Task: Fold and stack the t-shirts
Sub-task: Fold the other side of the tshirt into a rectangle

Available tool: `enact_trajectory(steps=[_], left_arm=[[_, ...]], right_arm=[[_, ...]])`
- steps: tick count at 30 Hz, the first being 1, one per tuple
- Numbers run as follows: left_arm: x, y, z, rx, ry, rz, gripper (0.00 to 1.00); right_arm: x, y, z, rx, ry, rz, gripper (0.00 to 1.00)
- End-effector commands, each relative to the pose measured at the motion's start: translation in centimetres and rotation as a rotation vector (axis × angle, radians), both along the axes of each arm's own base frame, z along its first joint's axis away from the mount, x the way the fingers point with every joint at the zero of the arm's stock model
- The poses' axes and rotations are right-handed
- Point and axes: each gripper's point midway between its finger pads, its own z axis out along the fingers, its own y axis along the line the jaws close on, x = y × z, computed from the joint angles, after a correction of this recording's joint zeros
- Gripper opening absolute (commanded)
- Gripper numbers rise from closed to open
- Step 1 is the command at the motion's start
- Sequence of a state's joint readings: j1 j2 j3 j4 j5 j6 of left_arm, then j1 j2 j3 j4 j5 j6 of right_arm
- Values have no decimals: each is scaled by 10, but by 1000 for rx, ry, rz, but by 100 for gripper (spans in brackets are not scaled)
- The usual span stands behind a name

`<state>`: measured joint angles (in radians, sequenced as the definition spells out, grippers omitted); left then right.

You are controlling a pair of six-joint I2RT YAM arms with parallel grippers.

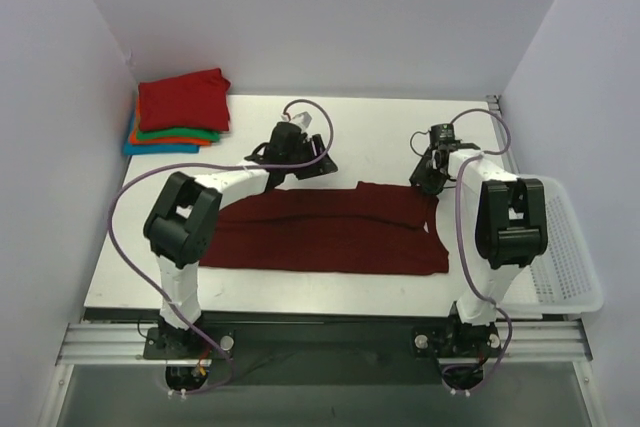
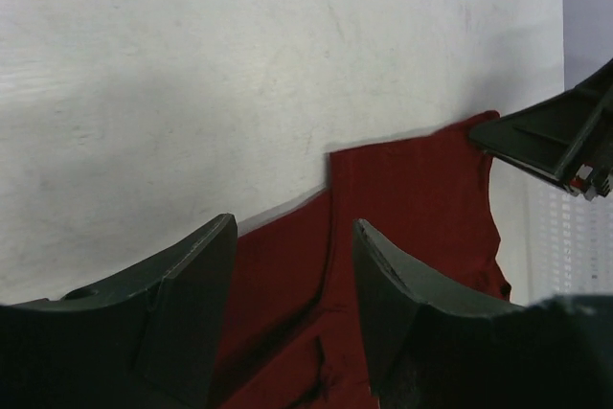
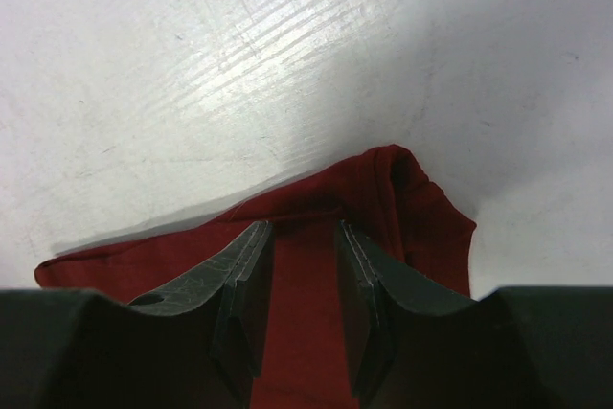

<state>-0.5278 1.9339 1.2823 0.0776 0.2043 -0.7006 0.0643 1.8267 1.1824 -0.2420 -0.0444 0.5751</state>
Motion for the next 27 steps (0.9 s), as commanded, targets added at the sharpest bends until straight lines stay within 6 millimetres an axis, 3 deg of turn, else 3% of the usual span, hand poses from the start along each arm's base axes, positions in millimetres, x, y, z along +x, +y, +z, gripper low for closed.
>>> enact_trajectory(steps=[1, 5, 12, 27], left_arm=[[8, -33, 22, -64, -94, -102, 62], [4, -47, 4, -71, -56, -140, 62], [-2, -76, -4, -67, -43, -213, 62], [15, -110, -43, -23, -5, -214, 55]], right_arm=[[5, -4, 5, -8, -7, 2, 33], [3, -7, 1, -25, 3, -1, 33], [-1, -11, 2, -40, -2, -7, 33], [-10, -5, 1, 5, -14, -1, 33]])
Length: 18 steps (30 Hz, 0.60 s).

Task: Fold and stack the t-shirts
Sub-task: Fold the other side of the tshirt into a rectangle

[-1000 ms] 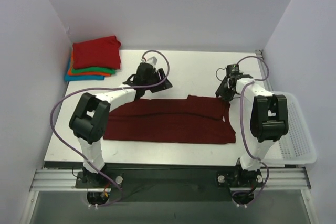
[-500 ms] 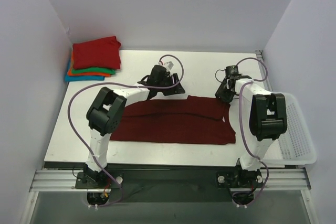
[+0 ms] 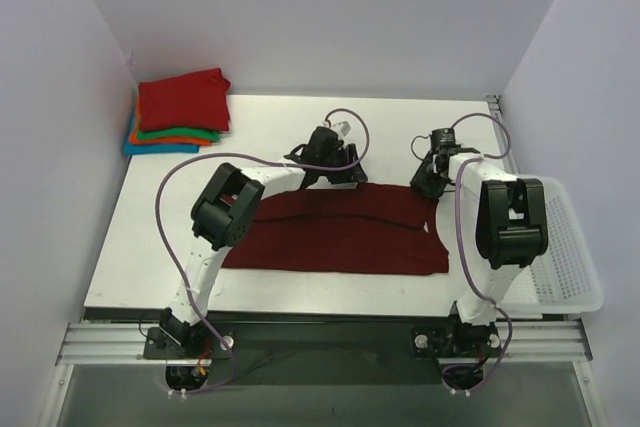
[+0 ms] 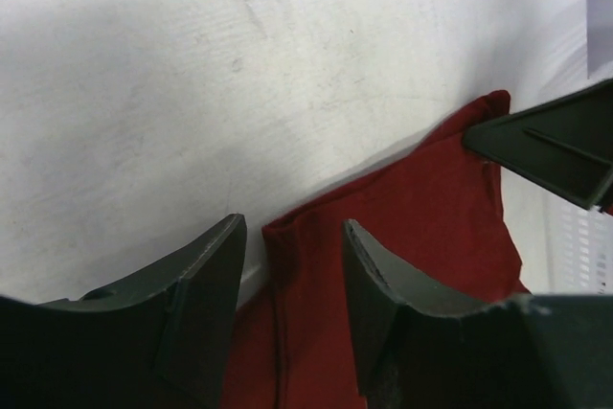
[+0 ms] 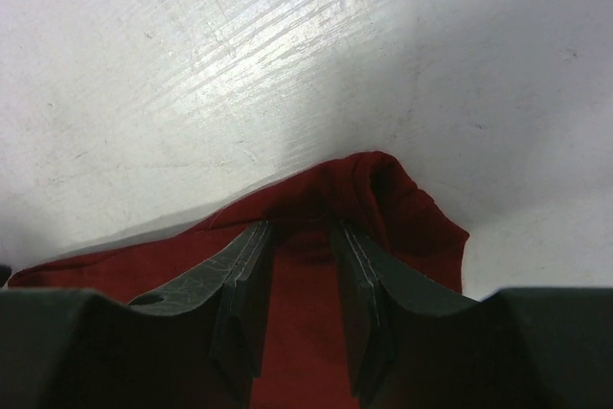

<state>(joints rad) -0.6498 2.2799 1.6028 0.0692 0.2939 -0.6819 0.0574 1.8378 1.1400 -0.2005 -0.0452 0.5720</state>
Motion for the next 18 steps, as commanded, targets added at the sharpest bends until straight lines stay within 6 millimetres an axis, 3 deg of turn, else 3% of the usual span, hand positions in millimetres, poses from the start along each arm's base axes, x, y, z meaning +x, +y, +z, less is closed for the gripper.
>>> enact_trajectory(steps=[1, 8, 18], left_arm=[[15, -11, 10, -15, -41, -6, 54], [9, -23, 9, -23, -33, -32, 44], [4, -24, 12, -29, -28, -54, 17]], right_arm=[[-5, -1, 15, 7, -28, 4, 33], [-5, -4, 24, 20, -49, -5, 33], [-2, -6, 30, 27, -65, -9, 33]])
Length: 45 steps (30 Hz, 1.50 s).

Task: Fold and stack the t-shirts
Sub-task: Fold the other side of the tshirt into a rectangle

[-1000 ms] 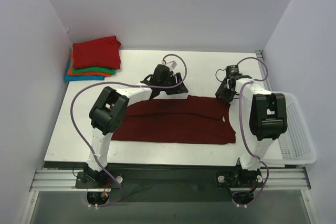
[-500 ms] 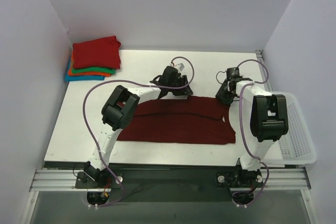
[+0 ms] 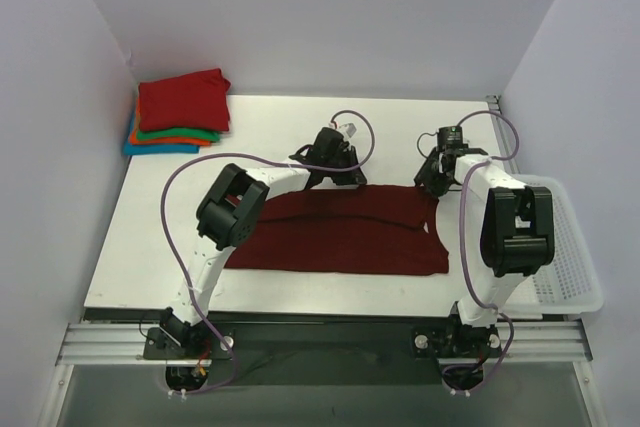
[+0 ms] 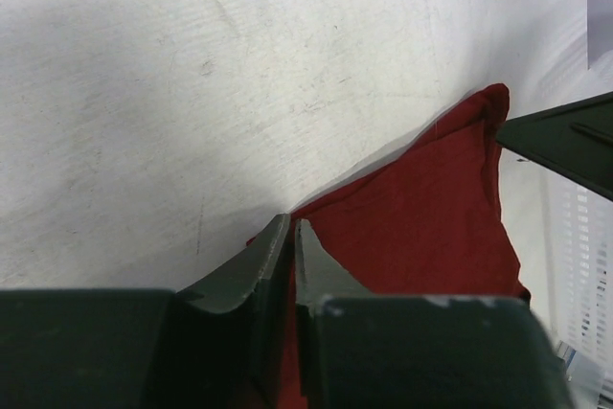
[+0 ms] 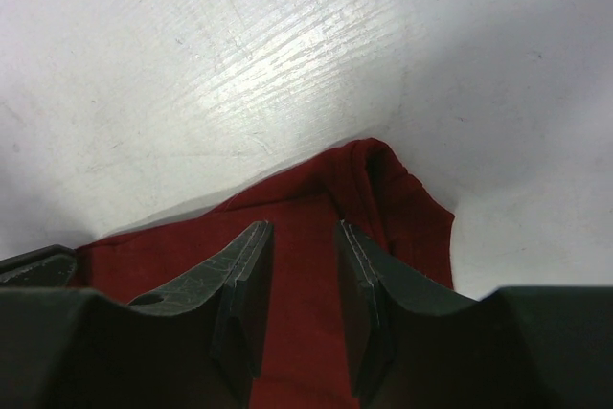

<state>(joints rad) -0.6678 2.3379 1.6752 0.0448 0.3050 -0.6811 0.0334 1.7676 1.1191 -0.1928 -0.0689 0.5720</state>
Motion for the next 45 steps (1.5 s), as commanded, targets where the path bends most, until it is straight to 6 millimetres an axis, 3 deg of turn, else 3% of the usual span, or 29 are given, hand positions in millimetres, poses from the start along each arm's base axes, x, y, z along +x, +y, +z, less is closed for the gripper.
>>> enact_trajectory(steps=[1, 5, 7, 11, 12, 19, 26, 40, 45], left_arm=[[4, -9, 22, -33, -40, -28, 15], [3, -8, 31, -39, -54, -27, 4], [5, -7, 36, -37, -67, -26, 5], [9, 0, 34, 11, -85, -4, 25], [10, 1, 34, 22, -85, -2, 34], [7, 9, 17, 85, -61, 0, 44], [4, 4, 8, 94, -47, -23, 45], [-1, 21, -4, 266, -71, -7, 40], [-2, 18, -3, 259, -72, -27, 38]], right_arm=[[-4, -2, 9, 2, -7, 0, 33], [-5, -4, 4, -9, 6, 1, 33], [-5, -4, 3, -17, 9, 7, 33], [-4, -4, -3, -13, 26, 8, 33], [-3, -4, -3, -14, 26, 10, 33], [-4, -4, -15, -15, 56, 8, 32], [-5, -2, -20, -4, 69, 9, 32], [-6, -1, -15, 1, 55, 9, 32], [-6, -1, -16, 2, 57, 11, 32]])
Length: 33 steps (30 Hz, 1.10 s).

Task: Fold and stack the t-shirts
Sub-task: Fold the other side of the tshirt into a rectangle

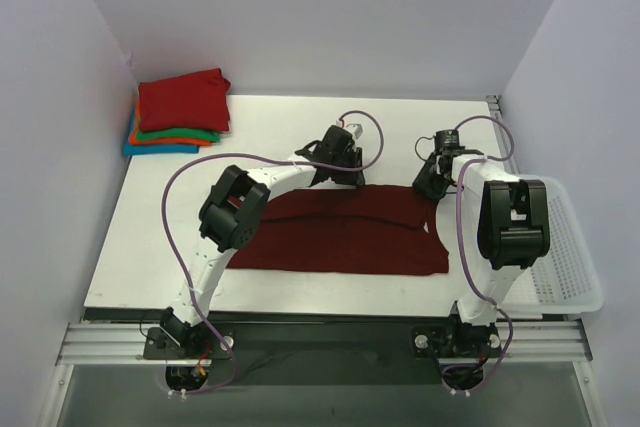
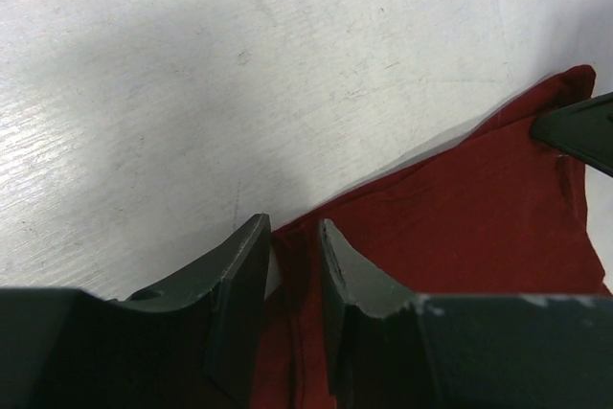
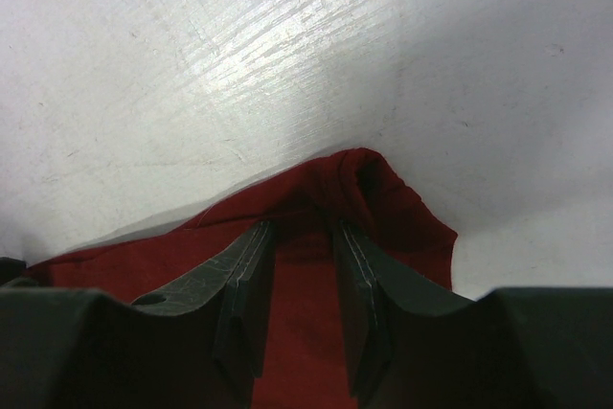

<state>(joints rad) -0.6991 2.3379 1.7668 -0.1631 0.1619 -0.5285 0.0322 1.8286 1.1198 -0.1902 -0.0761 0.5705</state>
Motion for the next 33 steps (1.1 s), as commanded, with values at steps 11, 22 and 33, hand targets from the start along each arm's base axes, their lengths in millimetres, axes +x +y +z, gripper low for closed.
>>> enact_trajectory(steps=[11, 22, 33], left_arm=[[-8, -4, 5, 45, -4, -48, 24], [0, -17, 61, -103, -128, -35, 2], [-7, -22, 98, -225, -203, -53, 2]], right_arm=[[-1, -1, 9, 1, -9, 9, 31], [0, 1, 11, 15, -24, 16, 31], [1, 2, 15, 14, -39, 19, 31]])
